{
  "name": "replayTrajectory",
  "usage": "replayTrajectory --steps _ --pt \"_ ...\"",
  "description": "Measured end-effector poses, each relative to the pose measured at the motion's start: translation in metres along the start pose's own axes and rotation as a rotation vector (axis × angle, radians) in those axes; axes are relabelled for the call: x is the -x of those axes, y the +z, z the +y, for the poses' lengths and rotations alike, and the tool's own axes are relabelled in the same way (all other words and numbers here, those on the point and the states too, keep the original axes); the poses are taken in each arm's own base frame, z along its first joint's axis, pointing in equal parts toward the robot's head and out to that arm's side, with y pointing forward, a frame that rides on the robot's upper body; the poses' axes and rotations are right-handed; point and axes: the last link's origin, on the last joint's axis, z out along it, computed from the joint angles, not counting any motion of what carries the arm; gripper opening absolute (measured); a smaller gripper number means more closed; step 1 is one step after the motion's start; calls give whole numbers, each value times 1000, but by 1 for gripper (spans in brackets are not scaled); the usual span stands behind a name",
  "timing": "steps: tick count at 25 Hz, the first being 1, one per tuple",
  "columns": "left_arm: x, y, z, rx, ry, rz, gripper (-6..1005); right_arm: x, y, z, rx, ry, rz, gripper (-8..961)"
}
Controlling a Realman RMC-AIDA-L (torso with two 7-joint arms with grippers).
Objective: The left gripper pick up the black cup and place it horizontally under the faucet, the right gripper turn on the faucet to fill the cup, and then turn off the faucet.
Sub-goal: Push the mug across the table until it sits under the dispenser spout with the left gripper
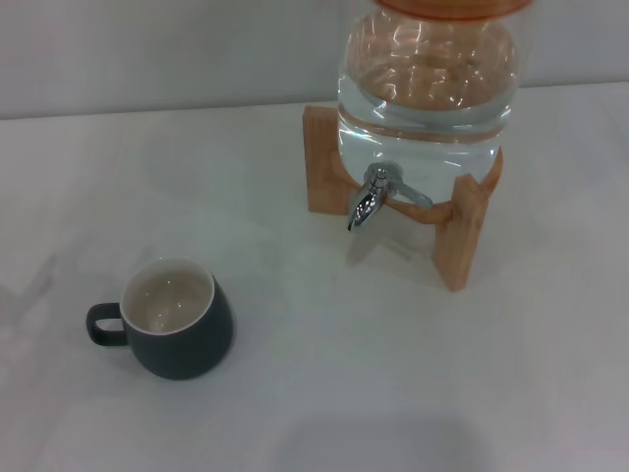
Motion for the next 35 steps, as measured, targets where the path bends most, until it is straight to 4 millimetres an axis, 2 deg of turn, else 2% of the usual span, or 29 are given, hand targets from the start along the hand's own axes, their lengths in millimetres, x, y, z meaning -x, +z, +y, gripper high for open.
replayTrajectory --steps 24,35 --pt "2 10 -2 -19 9 -22 862 1 -1 -1 -11 12 -24 844" --pt "22 37 23 52 12 -74 861 1 2 -1 -7 18 -25 844"
